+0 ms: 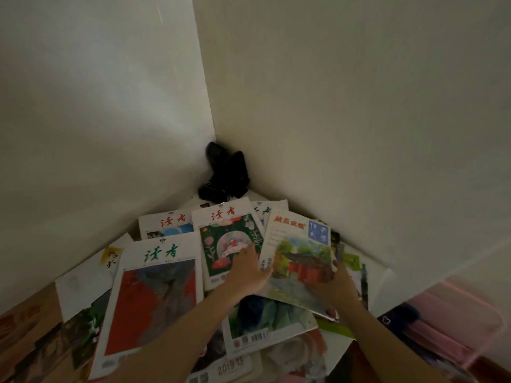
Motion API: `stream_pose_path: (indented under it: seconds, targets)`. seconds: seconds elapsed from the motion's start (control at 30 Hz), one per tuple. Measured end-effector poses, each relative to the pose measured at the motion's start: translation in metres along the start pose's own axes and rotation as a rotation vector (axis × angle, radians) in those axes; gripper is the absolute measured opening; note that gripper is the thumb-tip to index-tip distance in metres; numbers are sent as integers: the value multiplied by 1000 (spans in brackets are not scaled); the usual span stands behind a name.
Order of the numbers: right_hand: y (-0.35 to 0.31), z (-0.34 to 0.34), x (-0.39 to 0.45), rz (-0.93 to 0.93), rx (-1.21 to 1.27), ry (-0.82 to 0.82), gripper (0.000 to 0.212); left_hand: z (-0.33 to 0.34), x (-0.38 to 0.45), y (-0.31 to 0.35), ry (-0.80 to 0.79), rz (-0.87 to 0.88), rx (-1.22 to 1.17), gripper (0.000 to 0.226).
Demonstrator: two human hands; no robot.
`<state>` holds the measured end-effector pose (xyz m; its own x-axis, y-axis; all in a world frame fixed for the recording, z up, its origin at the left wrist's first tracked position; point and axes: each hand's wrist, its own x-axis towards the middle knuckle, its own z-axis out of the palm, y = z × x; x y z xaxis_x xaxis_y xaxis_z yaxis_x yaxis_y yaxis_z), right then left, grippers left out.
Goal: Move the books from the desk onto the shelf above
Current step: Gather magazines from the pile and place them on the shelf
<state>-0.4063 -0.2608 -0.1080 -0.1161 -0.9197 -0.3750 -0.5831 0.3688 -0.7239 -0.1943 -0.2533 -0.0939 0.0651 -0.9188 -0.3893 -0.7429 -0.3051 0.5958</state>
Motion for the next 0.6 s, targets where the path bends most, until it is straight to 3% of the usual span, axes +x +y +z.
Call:
stream_pose_path:
  seconds: [0.1, 0.17, 0.23, 0.3, 0.4, 0.47, 0.53, 0.6]
  targets:
    - [13, 0, 10, 110, 167, 35, 71, 10, 17, 7, 40, -15, -165, 59]
    - [16, -4, 15, 192, 274, 56, 51, 15, 20, 15, 43, -87, -307, 40]
    - [21, -8, 20, 265, 333, 74, 29, 20, 20, 21, 26, -87, -280, 37]
    - [22, -12, 20, 264, 334, 97, 22, 24, 14, 27, 5, -77, -330, 36]
    - [1, -14, 17, 90, 214, 122, 24, 16, 3, 25, 32, -63, -545, 30]
    - [-29, -10, 18, -55, 144, 93, 24, -3, -3, 14, 138, -37, -580, 30]
    - [-61, 4, 29, -168, 97, 36, 27, -31, -4, -7, 262, -13, -392, 20]
    - [-89, 24, 40, -242, 46, -13, 30, -59, -5, -28, 276, -50, -152, 22]
